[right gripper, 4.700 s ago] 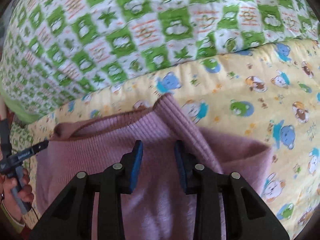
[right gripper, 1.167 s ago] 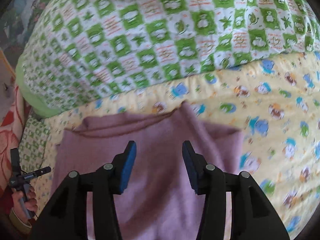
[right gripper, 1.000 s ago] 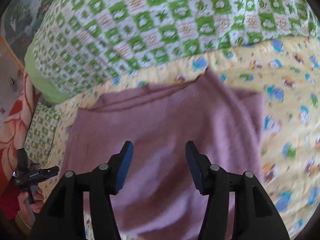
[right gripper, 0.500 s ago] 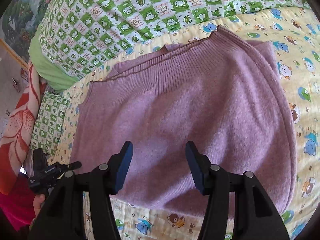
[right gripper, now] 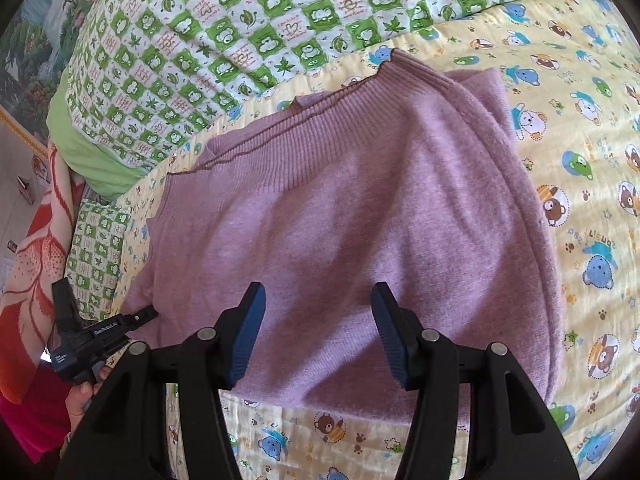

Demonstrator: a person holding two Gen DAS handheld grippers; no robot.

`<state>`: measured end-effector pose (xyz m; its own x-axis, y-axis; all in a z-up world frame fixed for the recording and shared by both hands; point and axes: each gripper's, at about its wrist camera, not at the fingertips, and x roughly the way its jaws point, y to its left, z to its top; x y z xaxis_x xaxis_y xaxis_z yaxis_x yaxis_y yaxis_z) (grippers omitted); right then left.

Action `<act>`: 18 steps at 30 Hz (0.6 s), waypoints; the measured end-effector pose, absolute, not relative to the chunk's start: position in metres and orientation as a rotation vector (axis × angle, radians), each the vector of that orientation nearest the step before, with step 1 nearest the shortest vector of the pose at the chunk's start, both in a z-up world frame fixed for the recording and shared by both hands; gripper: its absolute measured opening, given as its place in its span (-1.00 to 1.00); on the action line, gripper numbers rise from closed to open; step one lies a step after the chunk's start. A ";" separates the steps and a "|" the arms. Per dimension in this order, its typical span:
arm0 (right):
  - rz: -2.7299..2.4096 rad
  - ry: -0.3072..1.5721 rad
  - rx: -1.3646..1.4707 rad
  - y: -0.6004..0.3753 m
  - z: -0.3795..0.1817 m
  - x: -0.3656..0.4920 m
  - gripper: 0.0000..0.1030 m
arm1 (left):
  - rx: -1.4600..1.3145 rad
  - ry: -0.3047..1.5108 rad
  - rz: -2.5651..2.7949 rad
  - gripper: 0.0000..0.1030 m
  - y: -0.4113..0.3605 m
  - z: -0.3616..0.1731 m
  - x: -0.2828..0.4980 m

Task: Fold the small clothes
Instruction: 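Grasp the sweater side edge with the left gripper while the right gripper grasps the other side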

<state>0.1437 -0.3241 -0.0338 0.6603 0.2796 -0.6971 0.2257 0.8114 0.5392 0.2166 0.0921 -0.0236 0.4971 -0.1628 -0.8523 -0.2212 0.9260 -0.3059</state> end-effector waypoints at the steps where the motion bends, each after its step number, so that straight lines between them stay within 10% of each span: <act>1: 0.031 0.865 0.646 -0.325 -0.034 0.143 0.09 | -0.387 1.044 0.017 -0.71 0.084 -0.016 0.217; 18: 0.097 0.847 0.676 -0.336 -0.025 0.163 0.09 | -0.103 1.036 -0.284 -0.72 -0.059 -0.016 0.215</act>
